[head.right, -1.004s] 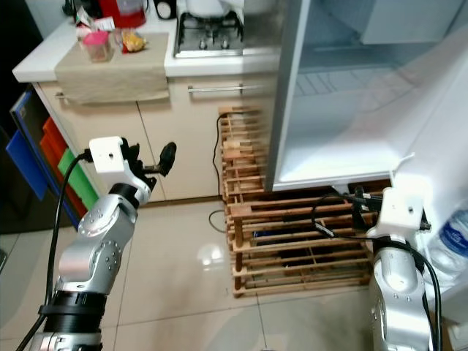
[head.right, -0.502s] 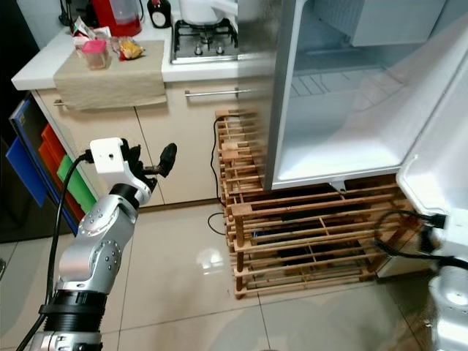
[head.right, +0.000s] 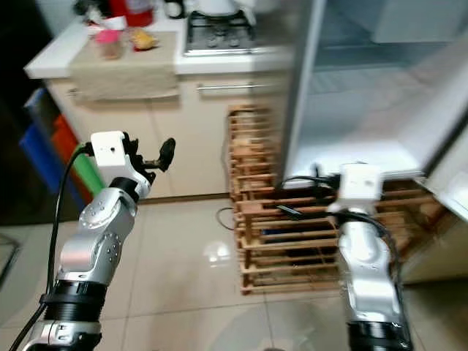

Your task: Restocking fridge

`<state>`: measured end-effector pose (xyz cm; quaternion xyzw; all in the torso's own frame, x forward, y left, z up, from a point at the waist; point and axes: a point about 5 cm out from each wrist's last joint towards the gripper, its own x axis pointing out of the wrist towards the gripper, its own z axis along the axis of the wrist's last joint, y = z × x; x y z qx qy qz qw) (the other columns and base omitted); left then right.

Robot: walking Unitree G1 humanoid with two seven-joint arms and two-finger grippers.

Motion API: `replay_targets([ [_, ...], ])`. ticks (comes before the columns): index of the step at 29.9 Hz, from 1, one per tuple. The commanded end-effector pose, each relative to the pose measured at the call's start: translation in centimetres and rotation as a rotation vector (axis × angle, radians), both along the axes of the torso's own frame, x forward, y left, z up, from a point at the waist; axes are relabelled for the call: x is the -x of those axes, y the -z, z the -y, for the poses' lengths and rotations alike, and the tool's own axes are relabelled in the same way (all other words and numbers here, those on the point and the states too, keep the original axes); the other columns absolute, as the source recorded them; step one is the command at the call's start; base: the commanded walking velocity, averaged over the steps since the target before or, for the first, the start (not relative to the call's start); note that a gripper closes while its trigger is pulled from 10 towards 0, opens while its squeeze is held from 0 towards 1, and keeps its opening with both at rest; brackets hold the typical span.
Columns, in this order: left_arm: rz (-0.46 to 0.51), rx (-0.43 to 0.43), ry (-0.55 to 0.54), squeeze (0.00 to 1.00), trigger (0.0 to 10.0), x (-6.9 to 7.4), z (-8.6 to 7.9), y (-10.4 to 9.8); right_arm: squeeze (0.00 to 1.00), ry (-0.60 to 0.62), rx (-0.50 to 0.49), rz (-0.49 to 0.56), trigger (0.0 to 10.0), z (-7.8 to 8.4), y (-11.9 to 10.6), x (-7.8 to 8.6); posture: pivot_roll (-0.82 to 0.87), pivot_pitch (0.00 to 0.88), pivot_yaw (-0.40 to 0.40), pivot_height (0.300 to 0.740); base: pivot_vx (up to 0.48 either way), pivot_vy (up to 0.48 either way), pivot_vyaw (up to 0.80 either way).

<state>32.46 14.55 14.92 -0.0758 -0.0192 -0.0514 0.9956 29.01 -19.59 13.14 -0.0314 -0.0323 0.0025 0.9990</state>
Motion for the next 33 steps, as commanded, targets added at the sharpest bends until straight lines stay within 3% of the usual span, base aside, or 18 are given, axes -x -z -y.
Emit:
replay_targets([
  [1,0.016,-0.027,-0.029,0.00,10.0,0.1,-0.7,-0.2,0.00,-0.008,-0.028,0.002,10.0,0.3,-0.3,0.0,-0.16,0.000,0.052,0.740,0.000,0.000,0.62],
  [4,0.007,-0.032,-0.034,0.00,10.0,0.7,-1.5,0.0,0.00,-0.013,-0.068,-0.022,10.0,0.3,0.2,-0.1,-0.13,0.000,0.041,0.740,0.000,0.000,0.61],
  [11,0.018,-0.080,-0.009,0.00,10.0,1.0,-1.6,-0.3,0.00,0.033,-0.078,-0.039,10.0,0.0,0.8,-0.3,-0.11,0.000,0.037,0.740,0.000,0.244,0.43],
  [17,0.026,-0.087,0.005,0.00,10.0,0.8,-0.9,-0.7,0.00,-0.027,-0.068,-0.029,10.0,-1.4,0.8,-0.2,-0.12,0.000,0.052,0.740,0.339,0.338,0.00],
  [25,0.036,-0.103,0.045,0.00,10.0,0.2,0.3,-1.0,0.00,0.013,-0.036,-0.028,10.0,-1.0,0.8,-0.4,-0.13,0.000,0.047,0.740,0.390,0.205,0.30],
  [33,0.050,-0.106,0.058,0.00,10.0,-0.6,0.3,-1.7,0.00,-0.011,-0.021,-0.018,10.0,-1.6,0.6,-0.7,-0.13,0.000,0.043,0.740,0.480,0.000,-0.20],
])
